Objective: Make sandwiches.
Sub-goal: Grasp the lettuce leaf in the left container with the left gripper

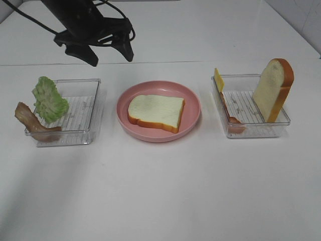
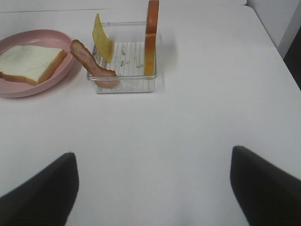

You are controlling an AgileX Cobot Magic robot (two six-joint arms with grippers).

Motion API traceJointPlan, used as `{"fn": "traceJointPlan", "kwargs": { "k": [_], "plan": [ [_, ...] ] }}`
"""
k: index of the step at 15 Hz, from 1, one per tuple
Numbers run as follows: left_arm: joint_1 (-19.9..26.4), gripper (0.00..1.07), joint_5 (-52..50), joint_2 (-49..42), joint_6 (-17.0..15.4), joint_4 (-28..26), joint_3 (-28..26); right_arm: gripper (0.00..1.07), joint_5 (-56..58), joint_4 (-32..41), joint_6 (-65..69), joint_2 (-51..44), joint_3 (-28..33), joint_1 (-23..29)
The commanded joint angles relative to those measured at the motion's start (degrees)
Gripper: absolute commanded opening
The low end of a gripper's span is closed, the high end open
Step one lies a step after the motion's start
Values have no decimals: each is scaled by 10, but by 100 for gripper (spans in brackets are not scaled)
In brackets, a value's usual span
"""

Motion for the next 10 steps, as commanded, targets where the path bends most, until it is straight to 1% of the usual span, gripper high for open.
{"fn": "traceJointPlan", "kwargs": {
  "k": [1,3,5,7,10],
  "plan": [
    [10,85,54,-43,-65,94,-1,83,-4,1,-4,-6,1,-5],
    [32,84,92,-60,-87,134,-1,83,-4,1,-4,-6,1,-5],
    [53,84,116,-63,-97,162,-1,83,-4,1,-4,-6,1,-5],
    [77,84,125,-62,-100,168,-1,83,-4,1,-4,-6,1,-5],
    [103,84,114,-50,-100,170,0,83,-4,1,-4,-6,1,-5]
  ]
}}
